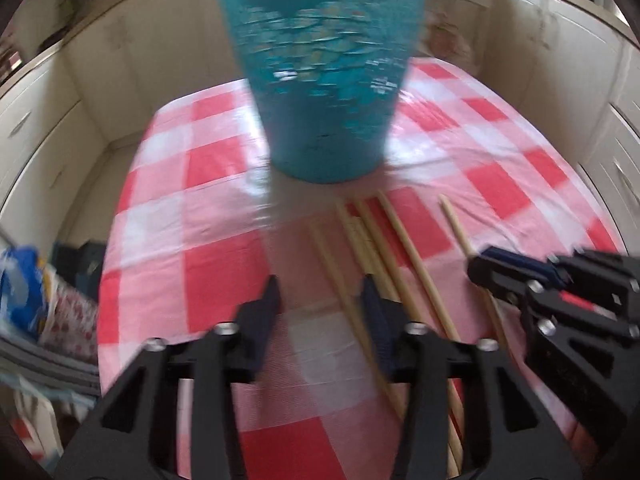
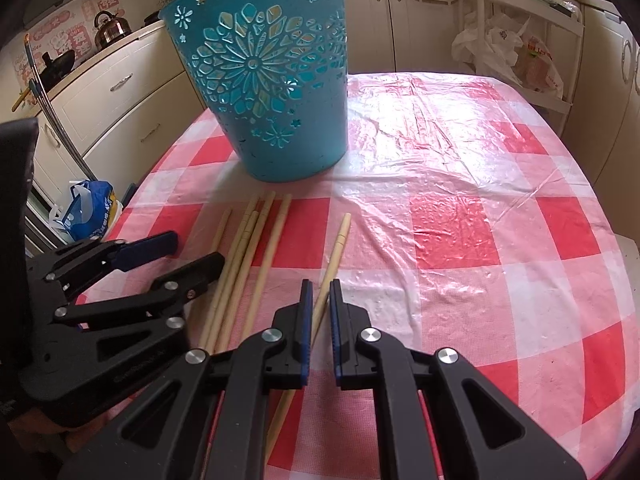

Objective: Organize utensils

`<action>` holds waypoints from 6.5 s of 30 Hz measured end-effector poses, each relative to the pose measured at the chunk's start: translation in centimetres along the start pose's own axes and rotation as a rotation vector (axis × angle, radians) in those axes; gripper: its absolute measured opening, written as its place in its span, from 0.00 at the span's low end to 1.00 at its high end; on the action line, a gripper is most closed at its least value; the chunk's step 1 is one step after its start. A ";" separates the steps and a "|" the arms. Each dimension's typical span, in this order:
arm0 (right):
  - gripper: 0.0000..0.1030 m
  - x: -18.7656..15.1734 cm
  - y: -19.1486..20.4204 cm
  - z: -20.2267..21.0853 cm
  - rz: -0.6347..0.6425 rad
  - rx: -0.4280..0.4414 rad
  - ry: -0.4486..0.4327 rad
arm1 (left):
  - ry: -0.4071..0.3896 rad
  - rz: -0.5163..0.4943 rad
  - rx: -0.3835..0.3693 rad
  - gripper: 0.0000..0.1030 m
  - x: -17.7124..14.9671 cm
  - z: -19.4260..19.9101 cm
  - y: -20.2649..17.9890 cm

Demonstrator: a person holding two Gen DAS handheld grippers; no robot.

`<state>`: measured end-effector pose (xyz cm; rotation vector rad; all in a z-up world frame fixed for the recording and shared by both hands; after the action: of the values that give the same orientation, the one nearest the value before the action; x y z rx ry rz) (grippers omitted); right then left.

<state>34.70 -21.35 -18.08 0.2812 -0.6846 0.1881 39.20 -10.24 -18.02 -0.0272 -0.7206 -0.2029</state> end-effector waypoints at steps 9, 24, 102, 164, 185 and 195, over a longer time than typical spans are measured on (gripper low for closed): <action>0.09 0.1 -0.1 -0.1 0.008 0.011 0.005 | 0.030 -0.224 -0.294 0.08 0.0 0.6 1.1; 0.07 0.6 -0.7 -0.2 0.020 -0.015 -0.001 | 0.042 -0.083 -0.038 0.30 0.4 0.2 1.2; 0.06 1.1 -4.7 -0.9 -0.236 0.056 -0.028 | -0.624 0.282 0.001 0.29 19.0 5.9 7.0; 0.39 9.6 -0.6 7.2 -0.186 0.049 -0.279 | -0.341 0.544 -0.077 0.56 -1.9 5.7 15.3; 0.34 0.2 2.7 -0.2 0.062 -0.076 0.018 | -0.179 0.334 -0.093 0.64 -4.6 7.2 5.3; 0.10 -0.4 -0.4 1.3 0.052 -0.099 0.014 | -0.131 0.253 -0.077 0.66 -3.3 5.9 1.4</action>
<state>33.72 -22.18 -17.49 0.1669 -0.6854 0.2051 33.19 -7.68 -15.71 -0.2053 -0.8324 0.0136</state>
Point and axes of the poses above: each gripper's, at about its wrist camera, not at the fingertips, and z roughly against the way its jaws point, y to its left, x to its top, the point moved 3 cm from there along -z, roughly the way its jaws point, and after that the axes turned 7 degrees about -y, right-handed, at the moved point
